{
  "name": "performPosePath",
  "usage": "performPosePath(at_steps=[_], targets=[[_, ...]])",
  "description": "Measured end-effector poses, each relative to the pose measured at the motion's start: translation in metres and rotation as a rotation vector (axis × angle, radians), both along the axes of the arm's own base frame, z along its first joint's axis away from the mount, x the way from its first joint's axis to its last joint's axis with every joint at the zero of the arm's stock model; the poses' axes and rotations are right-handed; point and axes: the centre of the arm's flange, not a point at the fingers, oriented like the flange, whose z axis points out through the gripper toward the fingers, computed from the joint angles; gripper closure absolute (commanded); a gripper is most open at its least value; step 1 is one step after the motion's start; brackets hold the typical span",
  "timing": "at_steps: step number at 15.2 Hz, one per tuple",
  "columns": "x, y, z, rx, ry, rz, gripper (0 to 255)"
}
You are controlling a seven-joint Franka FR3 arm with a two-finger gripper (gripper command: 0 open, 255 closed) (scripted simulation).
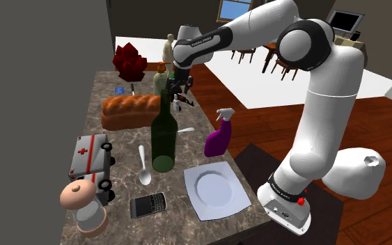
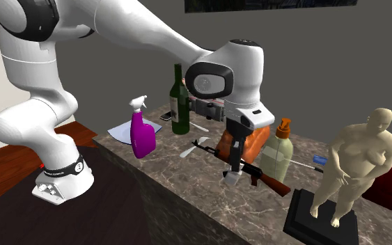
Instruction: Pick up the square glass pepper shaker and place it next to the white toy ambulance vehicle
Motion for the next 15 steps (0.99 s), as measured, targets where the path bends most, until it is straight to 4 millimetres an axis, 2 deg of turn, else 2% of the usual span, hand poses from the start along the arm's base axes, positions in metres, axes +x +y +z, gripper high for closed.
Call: performPosePath(at_steps=[3,9,10,15], targets=[[0.0011,0.0007,-0.0117,0.0,0.0,0.0,0],[0.002,0.0011,-0.0135,0.0,0.0,0.0,0],[0.002,0.0011,-0.0135,0.0,0.0,0.0,255],[0.002,0.0008,-0.0133,0.0,-0.001,-0.001,255]])
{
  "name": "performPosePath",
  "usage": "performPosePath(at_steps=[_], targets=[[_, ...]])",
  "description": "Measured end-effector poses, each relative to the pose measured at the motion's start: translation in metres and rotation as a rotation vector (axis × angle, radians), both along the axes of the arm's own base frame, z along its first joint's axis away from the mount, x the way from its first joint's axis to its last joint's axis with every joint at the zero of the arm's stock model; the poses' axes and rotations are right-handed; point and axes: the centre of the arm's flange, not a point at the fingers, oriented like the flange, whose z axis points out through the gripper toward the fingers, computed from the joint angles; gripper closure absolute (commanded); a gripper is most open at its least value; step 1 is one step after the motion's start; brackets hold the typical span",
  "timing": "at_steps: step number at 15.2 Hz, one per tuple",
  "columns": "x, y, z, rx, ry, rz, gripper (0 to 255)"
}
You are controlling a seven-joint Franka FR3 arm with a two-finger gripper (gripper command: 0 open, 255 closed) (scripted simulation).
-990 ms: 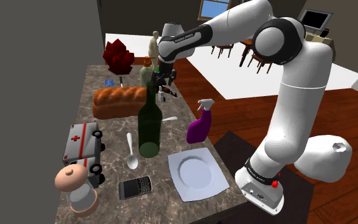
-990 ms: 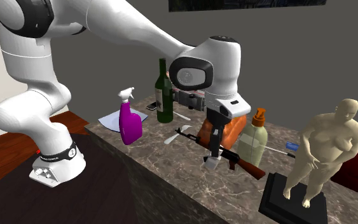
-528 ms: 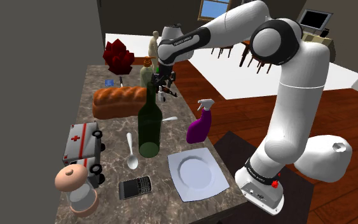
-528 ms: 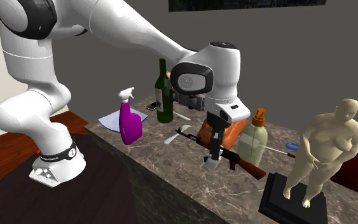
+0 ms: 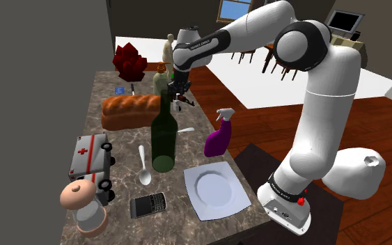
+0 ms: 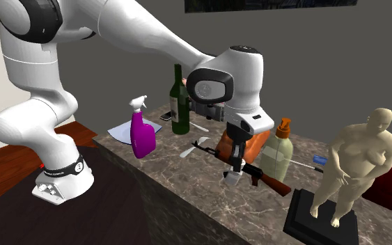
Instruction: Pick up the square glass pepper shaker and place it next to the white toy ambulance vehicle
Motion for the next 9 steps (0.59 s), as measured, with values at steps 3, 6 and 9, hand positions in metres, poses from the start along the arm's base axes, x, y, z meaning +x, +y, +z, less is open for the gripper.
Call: performPosePath(at_steps=[3,6,9], targets=[[0.0,0.0,0.0,0.0,0.0,0.0,255],[0.0,0.0,0.003,0.0,0.0,0.0,255],[0.0,0.0,0.016,0.0,0.0,0.0,255]])
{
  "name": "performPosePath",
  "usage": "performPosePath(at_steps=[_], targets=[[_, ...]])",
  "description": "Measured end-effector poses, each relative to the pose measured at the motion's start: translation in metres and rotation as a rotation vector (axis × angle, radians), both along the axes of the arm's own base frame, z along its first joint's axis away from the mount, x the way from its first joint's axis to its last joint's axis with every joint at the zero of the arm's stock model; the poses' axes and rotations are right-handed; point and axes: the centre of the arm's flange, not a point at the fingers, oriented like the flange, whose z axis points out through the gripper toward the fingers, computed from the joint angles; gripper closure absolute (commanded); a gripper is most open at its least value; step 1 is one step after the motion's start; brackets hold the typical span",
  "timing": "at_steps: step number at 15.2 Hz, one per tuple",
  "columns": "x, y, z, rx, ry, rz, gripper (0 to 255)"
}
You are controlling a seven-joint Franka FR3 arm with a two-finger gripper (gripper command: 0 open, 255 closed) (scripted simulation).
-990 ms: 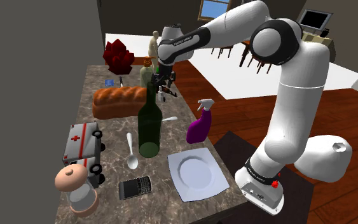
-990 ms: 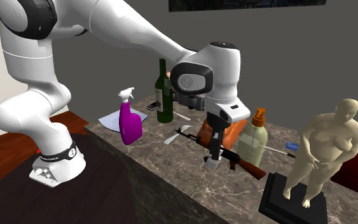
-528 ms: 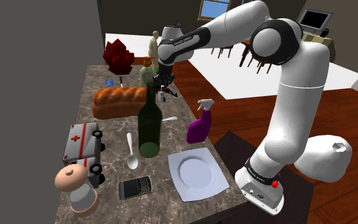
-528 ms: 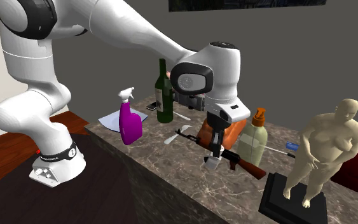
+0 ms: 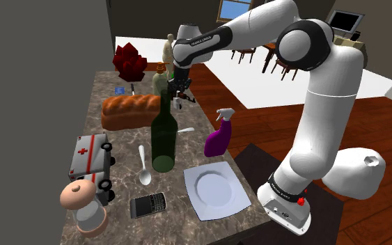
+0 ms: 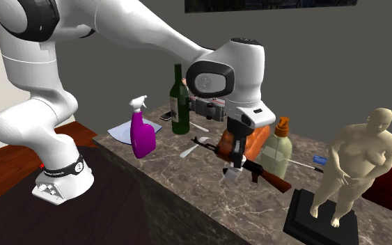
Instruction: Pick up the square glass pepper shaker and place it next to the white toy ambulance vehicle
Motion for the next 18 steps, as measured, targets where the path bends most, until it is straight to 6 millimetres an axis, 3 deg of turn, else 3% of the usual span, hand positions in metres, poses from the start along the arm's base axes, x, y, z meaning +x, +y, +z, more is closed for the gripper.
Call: performPosePath(at_steps=[18], targets=[[-0.001,0.001,0.094,0.0,0.0,0.0,255]])
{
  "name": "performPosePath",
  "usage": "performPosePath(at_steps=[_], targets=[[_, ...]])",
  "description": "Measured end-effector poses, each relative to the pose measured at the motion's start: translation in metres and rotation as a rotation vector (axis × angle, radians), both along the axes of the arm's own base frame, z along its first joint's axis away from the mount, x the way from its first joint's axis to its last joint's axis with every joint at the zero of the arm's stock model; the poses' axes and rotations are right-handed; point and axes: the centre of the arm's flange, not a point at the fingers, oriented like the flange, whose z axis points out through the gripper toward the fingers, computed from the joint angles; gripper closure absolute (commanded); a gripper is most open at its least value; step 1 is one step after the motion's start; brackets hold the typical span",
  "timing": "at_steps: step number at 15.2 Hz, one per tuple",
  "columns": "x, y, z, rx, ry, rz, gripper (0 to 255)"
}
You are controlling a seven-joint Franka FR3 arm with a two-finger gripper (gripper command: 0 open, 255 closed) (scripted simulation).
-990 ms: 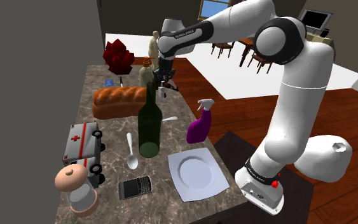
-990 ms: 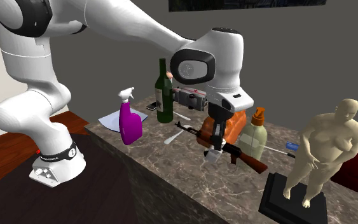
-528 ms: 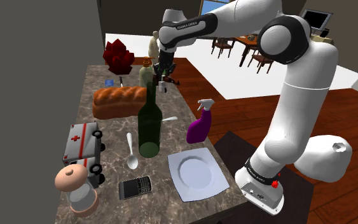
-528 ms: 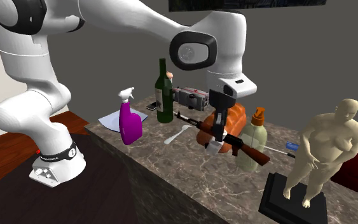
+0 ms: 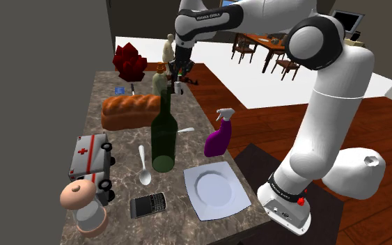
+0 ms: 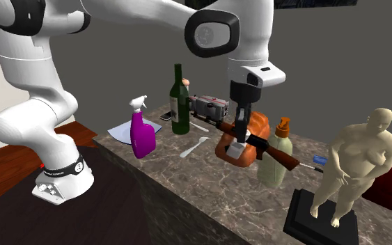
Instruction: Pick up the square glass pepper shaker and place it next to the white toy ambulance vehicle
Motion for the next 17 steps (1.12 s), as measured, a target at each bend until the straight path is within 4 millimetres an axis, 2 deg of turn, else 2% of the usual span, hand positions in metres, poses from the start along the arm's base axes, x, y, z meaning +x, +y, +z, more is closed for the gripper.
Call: performPosePath(at_steps=[11,13,17], targets=[[0.002,0.0,0.057,0.0,0.0,0.0,255],[-0.003,0.013,0.059,0.0,0.0,0.0,255],[-0.013,0.062,0.061,0.0,0.0,0.001,255]])
